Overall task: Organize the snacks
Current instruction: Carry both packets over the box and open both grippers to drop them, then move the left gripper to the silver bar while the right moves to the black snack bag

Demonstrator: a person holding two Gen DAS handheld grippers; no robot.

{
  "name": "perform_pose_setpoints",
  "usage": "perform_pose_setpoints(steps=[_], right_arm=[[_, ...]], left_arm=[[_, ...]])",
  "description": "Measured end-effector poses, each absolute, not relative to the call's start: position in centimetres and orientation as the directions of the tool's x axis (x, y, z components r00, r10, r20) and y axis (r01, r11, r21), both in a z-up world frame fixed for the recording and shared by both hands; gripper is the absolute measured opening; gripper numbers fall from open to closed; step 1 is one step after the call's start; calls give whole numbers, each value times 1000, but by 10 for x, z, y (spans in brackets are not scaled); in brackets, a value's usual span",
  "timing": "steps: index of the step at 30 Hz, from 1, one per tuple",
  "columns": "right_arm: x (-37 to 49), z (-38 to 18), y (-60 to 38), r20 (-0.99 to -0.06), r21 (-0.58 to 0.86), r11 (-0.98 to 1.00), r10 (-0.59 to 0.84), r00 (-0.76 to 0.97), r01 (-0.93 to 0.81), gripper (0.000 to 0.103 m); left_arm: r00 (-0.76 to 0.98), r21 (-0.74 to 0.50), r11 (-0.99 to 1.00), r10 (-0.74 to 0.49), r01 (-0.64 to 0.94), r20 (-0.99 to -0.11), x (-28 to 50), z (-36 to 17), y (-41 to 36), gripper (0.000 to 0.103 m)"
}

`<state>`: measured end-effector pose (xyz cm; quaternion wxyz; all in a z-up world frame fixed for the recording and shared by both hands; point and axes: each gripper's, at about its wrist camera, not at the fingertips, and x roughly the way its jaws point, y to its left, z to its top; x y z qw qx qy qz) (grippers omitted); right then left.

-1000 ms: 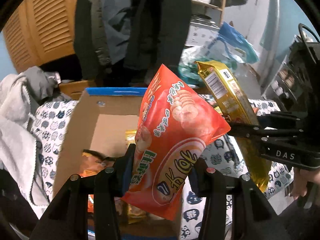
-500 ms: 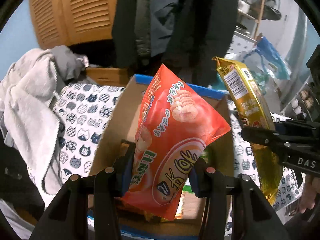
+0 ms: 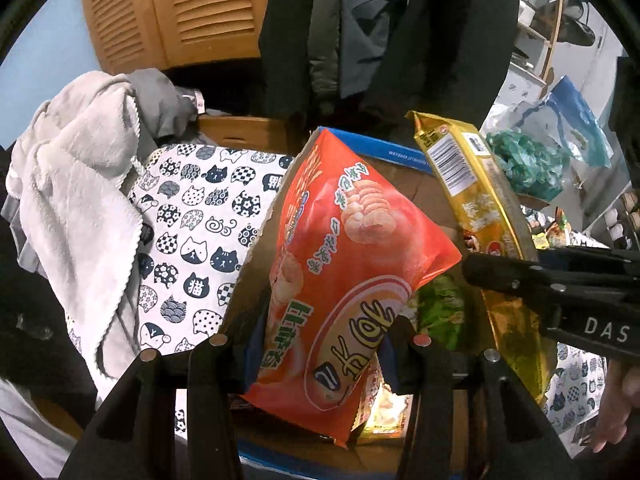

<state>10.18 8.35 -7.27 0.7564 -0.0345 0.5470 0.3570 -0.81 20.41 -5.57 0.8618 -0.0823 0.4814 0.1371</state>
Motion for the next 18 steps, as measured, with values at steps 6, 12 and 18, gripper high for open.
perform_pose_setpoints(steps=[6, 12, 18], right_arm=[[105, -82, 86, -850, 374, 742, 514, 114, -556, 34], [105, -75, 80, -841, 378, 742, 526, 130, -554, 34], [100, -66, 70, -849, 316, 758, 494, 186, -571, 58]], left_arm=[[481, -1, 942, 171, -336, -860, -9, -58, 208, 50], [478, -19, 930, 171, -367, -861, -10, -57, 214, 63], [487, -1, 938, 179, -345, -855, -8, -55, 205, 73]])
